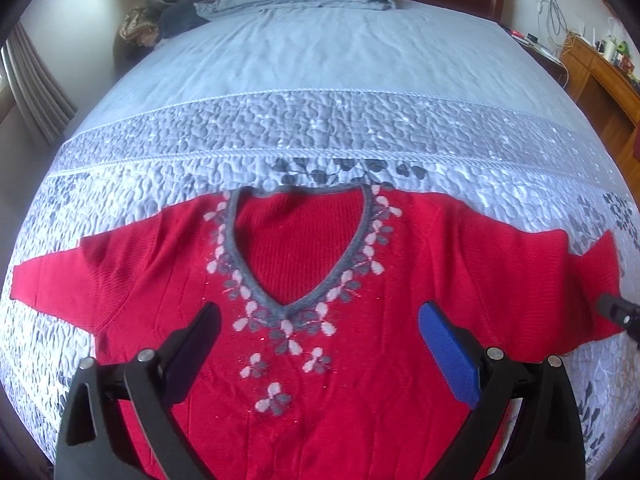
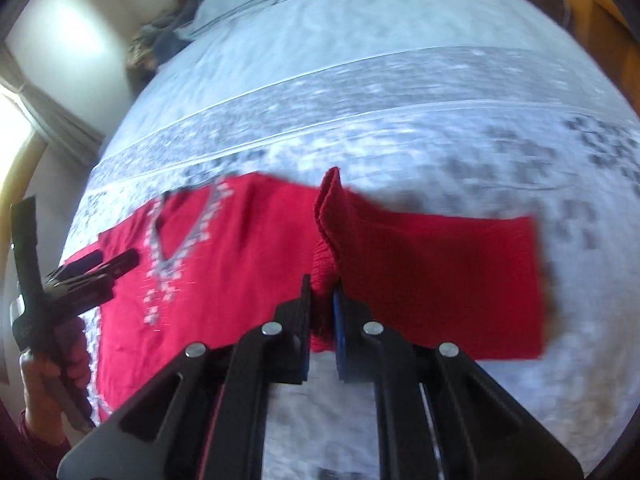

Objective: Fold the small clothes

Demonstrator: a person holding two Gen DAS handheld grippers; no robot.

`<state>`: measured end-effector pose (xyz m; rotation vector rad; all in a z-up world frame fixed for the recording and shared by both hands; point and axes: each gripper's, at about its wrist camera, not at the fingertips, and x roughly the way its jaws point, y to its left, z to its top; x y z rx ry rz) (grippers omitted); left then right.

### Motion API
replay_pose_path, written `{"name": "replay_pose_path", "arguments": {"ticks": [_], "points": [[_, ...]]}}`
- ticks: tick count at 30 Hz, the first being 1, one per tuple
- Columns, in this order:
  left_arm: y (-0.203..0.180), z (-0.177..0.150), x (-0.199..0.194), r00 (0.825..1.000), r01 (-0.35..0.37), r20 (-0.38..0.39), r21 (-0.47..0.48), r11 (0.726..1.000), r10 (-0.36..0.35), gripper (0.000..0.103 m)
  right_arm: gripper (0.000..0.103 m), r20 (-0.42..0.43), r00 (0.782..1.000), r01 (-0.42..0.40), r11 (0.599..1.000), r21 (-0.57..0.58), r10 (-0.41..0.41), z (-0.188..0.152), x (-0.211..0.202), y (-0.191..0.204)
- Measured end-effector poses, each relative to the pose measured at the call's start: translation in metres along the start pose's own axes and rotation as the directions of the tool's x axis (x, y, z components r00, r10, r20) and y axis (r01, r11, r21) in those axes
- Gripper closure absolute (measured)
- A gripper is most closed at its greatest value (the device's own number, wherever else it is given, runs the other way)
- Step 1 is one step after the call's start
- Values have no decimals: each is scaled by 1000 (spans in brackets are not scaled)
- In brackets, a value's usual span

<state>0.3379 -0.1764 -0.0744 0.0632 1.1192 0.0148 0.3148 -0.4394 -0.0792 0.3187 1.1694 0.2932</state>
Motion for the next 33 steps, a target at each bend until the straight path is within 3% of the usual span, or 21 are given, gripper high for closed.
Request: {"name": "replay_pose_path", "arguments": {"ticks": [8, 11, 16, 19, 21, 26, 29, 31, 33], "points": [[26, -5, 12, 999, 33, -29, -48, 998, -34, 4, 90, -99, 989, -119, 991, -59, 113, -4, 54, 69], [24, -8, 18, 994, 96, -53, -64, 993, -99, 5, 58, -108, 991, -84, 995, -50, 78, -8, 60, 69], [1, -14, 24, 972, 215, -92, -40, 976, -218, 7, 65, -45, 997, -62, 998, -7, 62, -17, 28, 32], [-23, -19, 33, 923, 347, -159, -49, 937, -350, 17, 68, -37, 999, 12, 1000, 8, -11, -25, 16, -1], [-38, -23, 45, 880, 417, -213, -85, 905, -425, 24, 69, -43, 999, 32, 999, 19, -31, -34, 11, -18], [-55, -34, 75, 807, 481, -293, -178, 858, -513, 42, 70, -35, 998, 49, 998, 39, -48, -56, 6, -43], [-58, -36, 77, 806, 490, -273, -190, 851, -525, 43, 69, -24, 998, 51, 998, 43, -50, -64, 7, -50], [-57, -34, 79, 800, 504, -260, -199, 841, -541, 52, 69, -18, 998, 58, 997, 43, -57, -70, 6, -54], [-58, -32, 83, 782, 517, -266, -230, 825, -564, 63, 69, -13, 998, 58, 997, 49, -58, -74, 6, -56]]}}
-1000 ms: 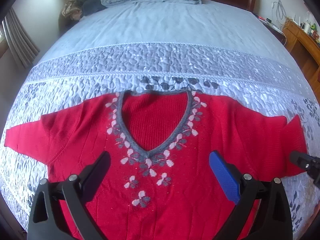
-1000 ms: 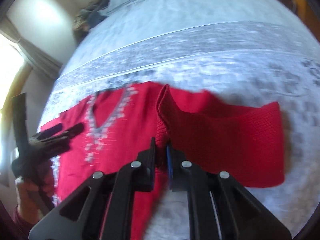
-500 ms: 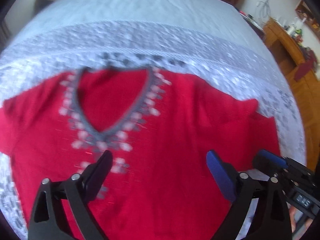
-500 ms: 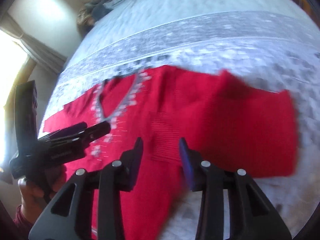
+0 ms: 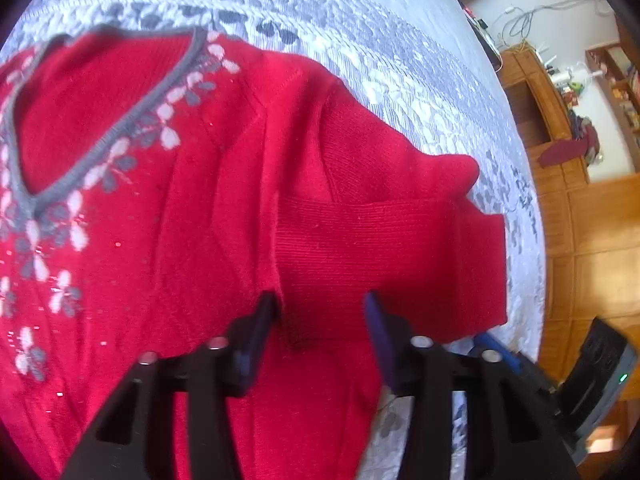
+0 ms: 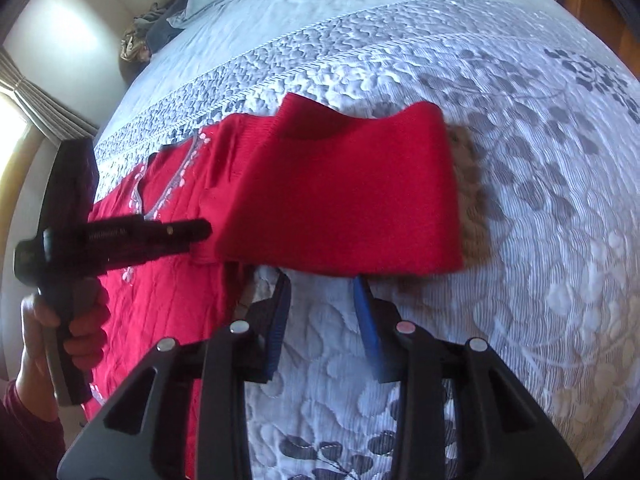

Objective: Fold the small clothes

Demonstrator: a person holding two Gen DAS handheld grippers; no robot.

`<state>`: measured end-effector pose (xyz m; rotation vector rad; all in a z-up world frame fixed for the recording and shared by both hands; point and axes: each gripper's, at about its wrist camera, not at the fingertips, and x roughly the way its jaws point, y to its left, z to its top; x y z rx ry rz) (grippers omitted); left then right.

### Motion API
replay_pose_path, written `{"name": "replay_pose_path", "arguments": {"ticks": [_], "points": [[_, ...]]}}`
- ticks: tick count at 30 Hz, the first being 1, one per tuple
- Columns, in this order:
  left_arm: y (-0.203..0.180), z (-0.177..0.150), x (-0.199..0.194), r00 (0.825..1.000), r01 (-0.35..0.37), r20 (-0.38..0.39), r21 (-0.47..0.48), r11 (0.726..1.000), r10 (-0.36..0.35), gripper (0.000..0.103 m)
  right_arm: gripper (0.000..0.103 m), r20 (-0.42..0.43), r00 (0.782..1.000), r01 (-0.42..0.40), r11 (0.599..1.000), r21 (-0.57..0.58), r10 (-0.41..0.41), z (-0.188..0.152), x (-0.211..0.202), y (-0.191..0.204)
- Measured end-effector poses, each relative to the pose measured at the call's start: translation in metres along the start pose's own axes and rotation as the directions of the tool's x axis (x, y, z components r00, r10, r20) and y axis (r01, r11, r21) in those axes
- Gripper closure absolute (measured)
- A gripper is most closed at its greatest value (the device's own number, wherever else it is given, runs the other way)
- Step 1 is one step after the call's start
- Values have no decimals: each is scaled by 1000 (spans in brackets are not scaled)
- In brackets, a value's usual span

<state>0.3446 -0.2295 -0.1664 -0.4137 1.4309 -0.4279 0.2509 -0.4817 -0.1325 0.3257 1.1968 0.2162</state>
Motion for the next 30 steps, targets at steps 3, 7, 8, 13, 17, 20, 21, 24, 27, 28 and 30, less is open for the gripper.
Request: {"name": "replay_pose_path", "arguments": {"ticks": [3, 7, 8, 13, 17, 20, 21, 24, 27, 28, 30], "points": [[2, 5, 5, 1000, -15, 2, -18, 1000, 15, 89, 69, 3, 1000, -5, 1000, 7, 5, -3, 1, -2], [9, 3, -4, 999, 25, 34, -53, 998, -23, 100, 69, 11, 1000, 5, 1000, 17, -5, -5, -3, -4], [8, 1, -12, 997, 38, 62, -54, 998, -35, 100, 69, 14, 1000, 3, 1000, 22, -3, -6, -4, -5], [0, 5, -62, 979, 89, 185, -27, 996, -82, 100, 69, 30, 1000, 0, 999, 45, -2, -7, -14, -10], [3, 12, -124, 948, 53, 314, 23, 998, -57, 100, 69, 39, 999, -12, 997, 71, 9, -7, -17, -13], [24, 21, -164, 923, 13, 383, 20, 1000, -20, 100, 69, 44, 999, -30, 996, 86, 27, -6, -16, -12], [32, 26, -176, 916, -10, 400, 16, 1000, 3, 100, 69, 43, 999, -35, 995, 89, 31, -5, -15, -10], [63, 30, -200, 895, -90, 438, -16, 996, 88, 100, 69, 35, 999, -42, 996, 76, 39, -1, -10, -1], [102, 33, -215, 875, -151, 454, -74, 986, 168, 100, 65, 25, 998, -51, 996, 67, 50, 4, -3, 11], [115, 35, -217, 868, -175, 455, -92, 980, 197, 100, 63, 23, 998, -57, 996, 68, 56, 6, -1, 14], [135, 31, -215, 863, -201, 448, -117, 973, 232, 100, 57, 14, 997, -78, 994, 77, 78, 12, 6, 23]]}}
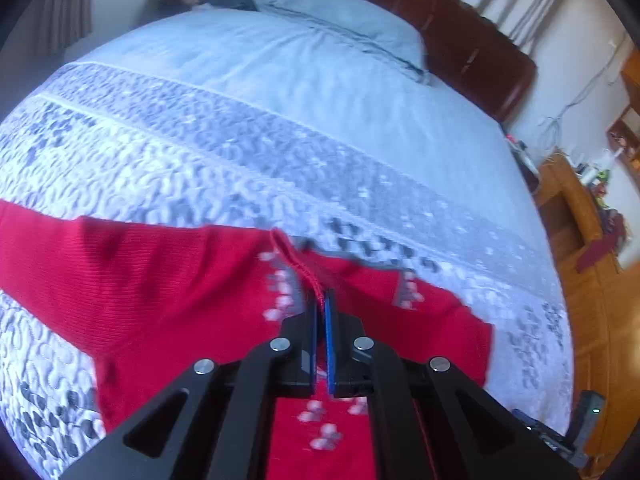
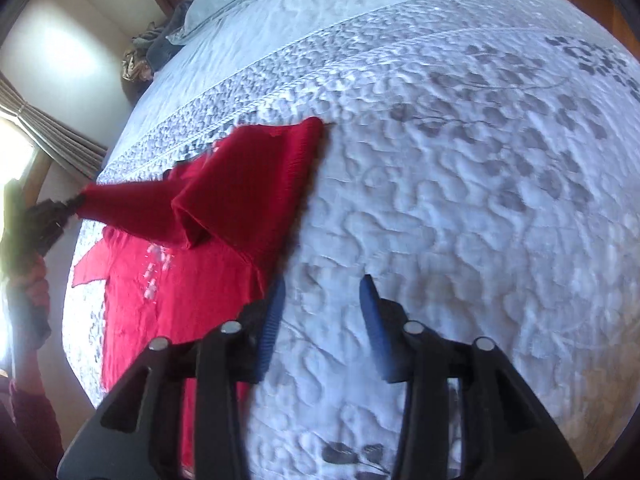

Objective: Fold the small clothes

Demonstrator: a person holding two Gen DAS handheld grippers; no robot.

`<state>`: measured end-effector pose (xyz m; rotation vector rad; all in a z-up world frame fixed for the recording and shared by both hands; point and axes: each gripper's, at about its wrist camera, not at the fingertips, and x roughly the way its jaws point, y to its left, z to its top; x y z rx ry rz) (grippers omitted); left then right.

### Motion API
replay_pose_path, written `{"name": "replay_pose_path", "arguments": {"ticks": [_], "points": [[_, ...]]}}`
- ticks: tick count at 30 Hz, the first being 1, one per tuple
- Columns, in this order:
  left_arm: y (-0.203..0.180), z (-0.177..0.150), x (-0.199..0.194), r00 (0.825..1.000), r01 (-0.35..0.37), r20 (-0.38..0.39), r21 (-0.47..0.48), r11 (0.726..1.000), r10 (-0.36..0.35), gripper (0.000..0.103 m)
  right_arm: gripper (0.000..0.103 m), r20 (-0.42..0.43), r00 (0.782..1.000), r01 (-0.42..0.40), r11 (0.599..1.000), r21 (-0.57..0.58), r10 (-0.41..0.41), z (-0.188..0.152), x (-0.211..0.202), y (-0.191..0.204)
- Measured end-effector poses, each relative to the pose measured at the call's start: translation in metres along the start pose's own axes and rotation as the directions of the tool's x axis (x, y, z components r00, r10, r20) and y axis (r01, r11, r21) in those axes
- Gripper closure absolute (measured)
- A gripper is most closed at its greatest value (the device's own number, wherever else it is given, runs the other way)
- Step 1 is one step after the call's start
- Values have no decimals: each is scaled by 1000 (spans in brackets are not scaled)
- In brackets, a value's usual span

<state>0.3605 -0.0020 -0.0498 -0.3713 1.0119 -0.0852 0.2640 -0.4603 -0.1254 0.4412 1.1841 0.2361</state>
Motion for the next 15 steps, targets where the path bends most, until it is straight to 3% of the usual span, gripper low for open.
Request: {"name": "replay_pose_path", "arguments": {"ticks": [5, 11, 15], "points": [[28, -10, 30, 998, -29, -63, -21, 999, 28, 100, 50, -17, 999, -43, 999, -6, 43, 16, 17, 27], [42, -15, 44, 996, -36, -79, -34, 999, 33, 100, 49, -82, 995, 57, 998, 3, -56, 28, 48, 40], [48, -11, 46, 996, -36, -77, -27, 999, 33, 100, 49, -108, 992, 64, 998, 7, -63, 31, 62, 42]]}}
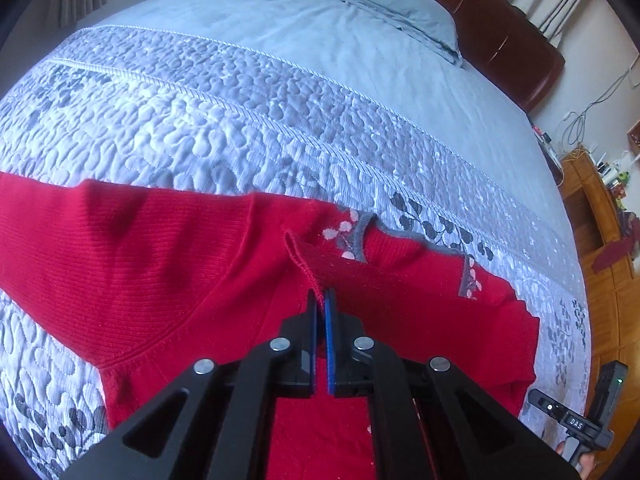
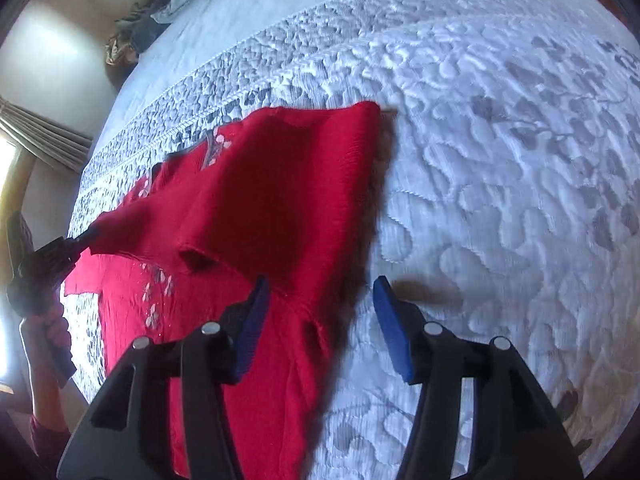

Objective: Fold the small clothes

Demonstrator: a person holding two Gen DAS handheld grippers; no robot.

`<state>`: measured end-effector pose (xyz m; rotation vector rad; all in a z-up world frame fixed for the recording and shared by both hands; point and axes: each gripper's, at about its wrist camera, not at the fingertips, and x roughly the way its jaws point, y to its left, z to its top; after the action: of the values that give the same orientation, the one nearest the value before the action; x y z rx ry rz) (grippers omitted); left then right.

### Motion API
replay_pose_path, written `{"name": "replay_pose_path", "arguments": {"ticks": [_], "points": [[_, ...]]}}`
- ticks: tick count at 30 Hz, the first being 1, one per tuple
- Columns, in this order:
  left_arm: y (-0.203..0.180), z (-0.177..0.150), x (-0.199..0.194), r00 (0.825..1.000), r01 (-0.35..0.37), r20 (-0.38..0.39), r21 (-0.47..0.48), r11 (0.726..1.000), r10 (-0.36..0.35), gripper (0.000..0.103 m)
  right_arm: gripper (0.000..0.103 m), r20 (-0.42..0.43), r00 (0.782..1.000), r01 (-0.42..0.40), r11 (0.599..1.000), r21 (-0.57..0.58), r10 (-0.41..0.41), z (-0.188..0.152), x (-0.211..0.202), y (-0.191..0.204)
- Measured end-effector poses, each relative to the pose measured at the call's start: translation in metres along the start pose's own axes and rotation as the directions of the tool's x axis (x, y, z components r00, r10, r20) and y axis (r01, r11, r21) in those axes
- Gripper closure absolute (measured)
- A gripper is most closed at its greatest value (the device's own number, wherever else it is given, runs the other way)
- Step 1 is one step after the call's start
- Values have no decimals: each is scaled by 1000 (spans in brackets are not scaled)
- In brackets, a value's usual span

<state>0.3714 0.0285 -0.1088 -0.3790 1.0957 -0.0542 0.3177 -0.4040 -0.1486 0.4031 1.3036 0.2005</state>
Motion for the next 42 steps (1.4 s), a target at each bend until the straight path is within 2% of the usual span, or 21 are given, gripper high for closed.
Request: {"name": "replay_pose_path", "arguments": {"ticks": [2, 3, 5, 6, 9, 11, 12, 14, 16, 19, 21, 23, 26, 28, 29, 30, 31, 33, 36, 38, 42], "points": [[0, 2, 1, 1000, 6, 0, 8, 1000, -6, 100, 54, -12, 1000, 22, 999, -38, -23, -1, 6, 8], [0, 3, 1, 1000, 7, 0, 14, 1000, -7, 100, 71, -20, 999, 40, 997, -59, -41, -2, 9, 12], [-1, 5, 1, 1000, 12, 3, 18, 1000, -12, 100, 90, -36, 995, 87, 992, -90, -90, -3, 15, 16], [0, 6, 1, 1000, 18, 4, 17, 1000, -18, 100, 95, -32, 997, 70, 993, -98, -73, -2, 11, 14], [3, 9, -12, 996, 75, 41, 16, 997, -76, 100, 96, 3, 1000, 31, 995, -93, -31, -2, -10, -4], [8, 9, -16, 996, 66, 62, 45, 997, -69, 100, 98, -3, 1000, -11, 998, -61, 11, -2, -18, -23], [11, 9, -13, 997, 44, 57, 54, 998, -47, 100, 103, -13, 1000, 0, 999, -51, 0, -4, -18, -33], [21, 7, 5, 998, -52, 22, 70, 996, 50, 100, 103, -21, 992, 123, 990, -72, -125, -8, -11, -43], [33, 2, 25, 995, -91, -30, 63, 994, 93, 100, 103, -22, 997, 76, 995, -58, -77, -11, -9, -51], [41, -6, 37, 995, -79, -56, 56, 995, 83, 98, 98, 12, 999, 39, 998, -47, -39, -9, -21, -50], [44, -5, 31, 998, -46, -50, 28, 999, 48, 95, 82, 18, 1000, -17, 999, -29, 18, -3, -25, -46], [47, -2, 21, 999, -25, -23, -1, 1000, 25, 90, 76, 7, 999, -53, 998, -27, 53, 0, -28, -38], [38, 2, 2, 998, -46, 43, 27, 999, 45, 89, 46, -13, 998, -57, 998, -42, 57, 3, -21, -19], [29, 3, -7, 998, -31, 62, 53, 998, 28, 87, 47, -48, 997, -61, 997, -41, 59, 0, -10, -14], [24, 4, -7, 998, -14, 54, 65, 998, 10, 80, 51, -73, 995, -72, 997, -28, 69, -1, -3, -13], [20, 3, -5, 999, -1, 37, 77, 997, -2, 72, 62, -105, 991, -82, 997, -9, 81, -2, 6, -13], [14, 1, 0, 1000, 10, 7, 95, 995, -11, 71, 69, -118, 990, -75, 997, -3, 74, -2, 11, -12], [7, -3, 17, 998, 9, -66, 122, 993, -1, 71, 90, -124, 992, -34, 999, -7, 33, -2, 13, -11], [15, -10, 44, 988, -38, -143, 105, 994, 53, 74, 96, -143, 990, 2, 1000, -7, -3, -2, 10, -14], [28, -12, 54, 988, -21, -148, 71, 997, 32, 79, 96, -163, 986, 26, 1000, -15, -29, -4, 14, -15], [35, -11, 45, 988, 10, -151, 48, 999, -3, 82, 94, -149, 983, 98, 993, -71, -108, -6, 17, -2]]}}
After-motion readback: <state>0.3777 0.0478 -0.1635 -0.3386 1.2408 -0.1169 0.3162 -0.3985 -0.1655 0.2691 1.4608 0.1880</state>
